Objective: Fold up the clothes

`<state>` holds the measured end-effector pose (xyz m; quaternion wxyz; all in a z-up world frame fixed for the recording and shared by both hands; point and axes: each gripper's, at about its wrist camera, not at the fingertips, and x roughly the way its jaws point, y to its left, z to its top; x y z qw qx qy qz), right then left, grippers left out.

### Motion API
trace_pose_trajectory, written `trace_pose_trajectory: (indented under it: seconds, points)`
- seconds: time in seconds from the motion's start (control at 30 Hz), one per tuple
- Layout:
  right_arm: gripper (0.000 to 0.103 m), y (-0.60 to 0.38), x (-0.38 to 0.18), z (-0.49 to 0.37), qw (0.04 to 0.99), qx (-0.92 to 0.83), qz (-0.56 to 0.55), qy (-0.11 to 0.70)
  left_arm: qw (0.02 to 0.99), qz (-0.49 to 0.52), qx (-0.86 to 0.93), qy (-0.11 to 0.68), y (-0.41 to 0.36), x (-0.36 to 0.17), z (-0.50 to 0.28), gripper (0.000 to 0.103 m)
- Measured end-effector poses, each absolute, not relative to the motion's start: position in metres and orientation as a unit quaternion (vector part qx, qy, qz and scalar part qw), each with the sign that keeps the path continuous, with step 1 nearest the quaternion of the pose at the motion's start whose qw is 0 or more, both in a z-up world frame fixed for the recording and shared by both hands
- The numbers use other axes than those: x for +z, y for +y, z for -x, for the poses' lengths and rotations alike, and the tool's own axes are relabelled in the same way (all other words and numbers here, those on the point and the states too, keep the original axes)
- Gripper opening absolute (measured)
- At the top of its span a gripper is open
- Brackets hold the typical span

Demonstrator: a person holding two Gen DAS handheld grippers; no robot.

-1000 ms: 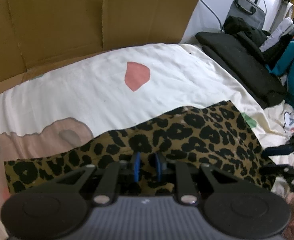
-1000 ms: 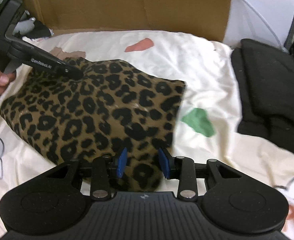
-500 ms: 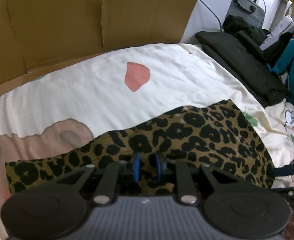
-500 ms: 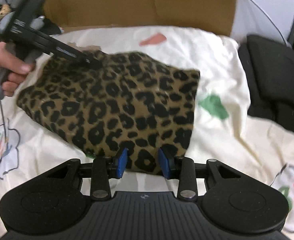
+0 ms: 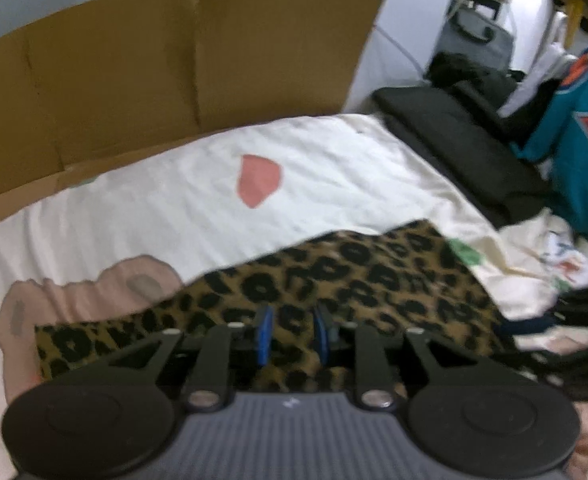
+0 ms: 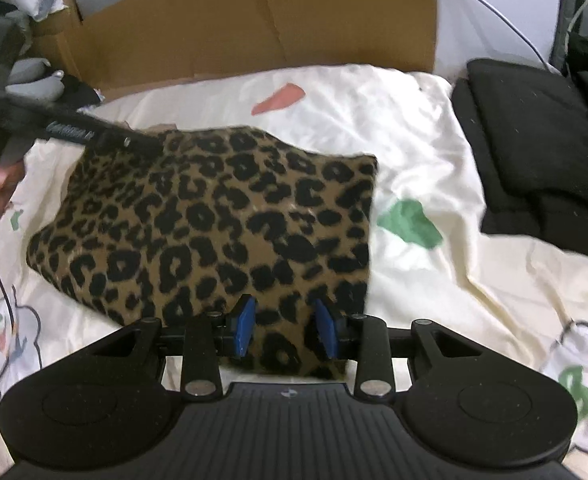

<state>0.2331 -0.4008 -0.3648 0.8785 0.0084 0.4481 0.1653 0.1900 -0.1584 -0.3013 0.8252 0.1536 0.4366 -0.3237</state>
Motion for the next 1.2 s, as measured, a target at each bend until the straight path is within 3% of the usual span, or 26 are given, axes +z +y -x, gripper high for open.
trace_pose_trajectory:
  seconds: [0.37, 0.53, 0.93, 1.2]
  points:
    - [0.04, -0.368, -0.362, -0.262, 0.879, 0.197, -0.014, 0.435, 0.807, -0.141, -0.351, 0.453, -0.158, -0.307, -0.133, 0.029]
    - [0.041, -0.364, -0.374, -0.268, 0.871, 0.185, -0.024, 0.454, 0.8, -0.169, -0.357, 0.452, -0.149, -0.316, -0.11, 0.042]
    - [0.041, -0.364, -0.376, -0.269, 0.87, 0.188, -0.024, 0.456, 0.803, -0.227, -0.305, 0.459, -0.111, -0.339, -0.102, 0.044]
    - [0.041, -0.381, -0.367, -0.259, 0.87, 0.178, -0.008, 0.46, 0.805, -0.202, -0.269, 0.488, -0.083, -0.341, -0.11, 0.044]
